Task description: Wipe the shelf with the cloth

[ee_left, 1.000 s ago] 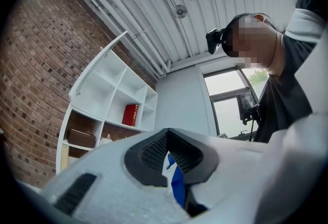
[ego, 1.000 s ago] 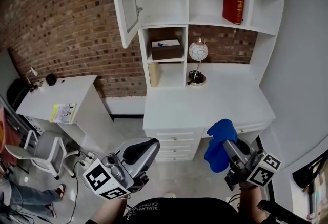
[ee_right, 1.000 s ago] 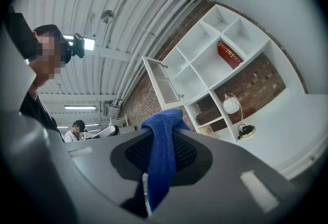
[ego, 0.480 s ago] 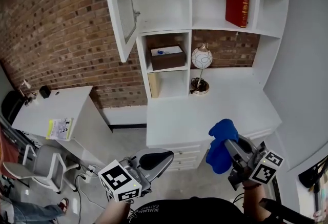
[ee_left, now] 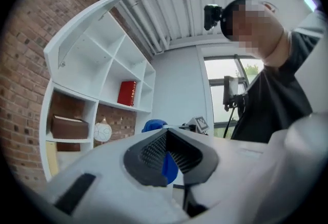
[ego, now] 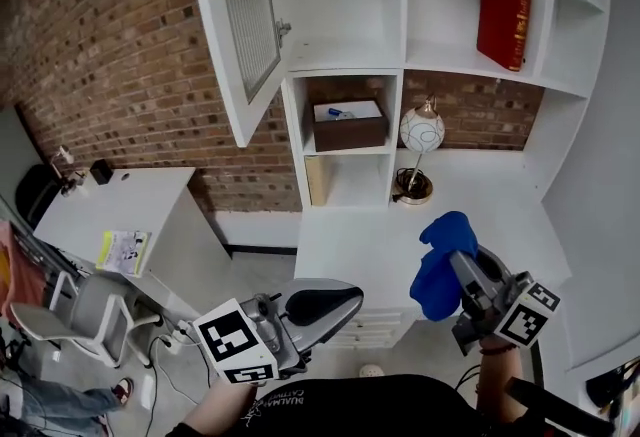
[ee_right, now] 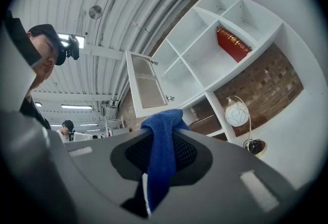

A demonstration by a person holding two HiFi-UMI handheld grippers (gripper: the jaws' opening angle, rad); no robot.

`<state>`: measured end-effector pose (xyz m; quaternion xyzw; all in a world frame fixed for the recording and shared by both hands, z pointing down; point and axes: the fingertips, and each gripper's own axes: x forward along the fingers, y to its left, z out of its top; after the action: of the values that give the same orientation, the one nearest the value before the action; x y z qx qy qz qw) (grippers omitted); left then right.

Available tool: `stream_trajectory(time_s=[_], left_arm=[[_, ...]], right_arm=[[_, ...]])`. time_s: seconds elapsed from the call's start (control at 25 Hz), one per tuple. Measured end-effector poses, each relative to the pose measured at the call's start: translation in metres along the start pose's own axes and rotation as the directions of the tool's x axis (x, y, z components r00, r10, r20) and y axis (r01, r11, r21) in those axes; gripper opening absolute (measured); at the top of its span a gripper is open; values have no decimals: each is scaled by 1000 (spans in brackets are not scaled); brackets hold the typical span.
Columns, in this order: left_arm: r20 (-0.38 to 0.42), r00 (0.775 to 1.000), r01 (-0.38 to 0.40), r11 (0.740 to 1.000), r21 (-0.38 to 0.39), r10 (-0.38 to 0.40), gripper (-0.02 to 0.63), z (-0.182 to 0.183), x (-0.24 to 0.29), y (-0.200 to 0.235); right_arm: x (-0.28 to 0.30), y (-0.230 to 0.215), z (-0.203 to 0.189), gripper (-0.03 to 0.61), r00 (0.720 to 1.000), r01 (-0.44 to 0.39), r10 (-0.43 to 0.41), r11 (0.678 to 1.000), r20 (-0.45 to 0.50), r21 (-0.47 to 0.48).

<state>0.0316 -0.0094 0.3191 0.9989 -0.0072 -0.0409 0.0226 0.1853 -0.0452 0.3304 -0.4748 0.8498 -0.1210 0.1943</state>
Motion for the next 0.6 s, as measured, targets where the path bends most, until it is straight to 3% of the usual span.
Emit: stream_trajectory(time_s=[0.12, 0.32, 0.6], left_arm=[[42, 999, 5, 999, -46, -3, -9, 14, 23, 30], [38, 999, -18, 1000, -13, 18, -9, 22, 72, 78], [30, 1000, -10, 997, 70, 8, -8, 30, 130, 118]], right_arm=[[24, -23, 20, 61, 999, -44, 44, 999, -7, -27], [56, -70, 46, 61, 995, -99, 99, 994, -15, -39], [107, -117, 70, 60, 979, -190, 179, 974, -97, -120]])
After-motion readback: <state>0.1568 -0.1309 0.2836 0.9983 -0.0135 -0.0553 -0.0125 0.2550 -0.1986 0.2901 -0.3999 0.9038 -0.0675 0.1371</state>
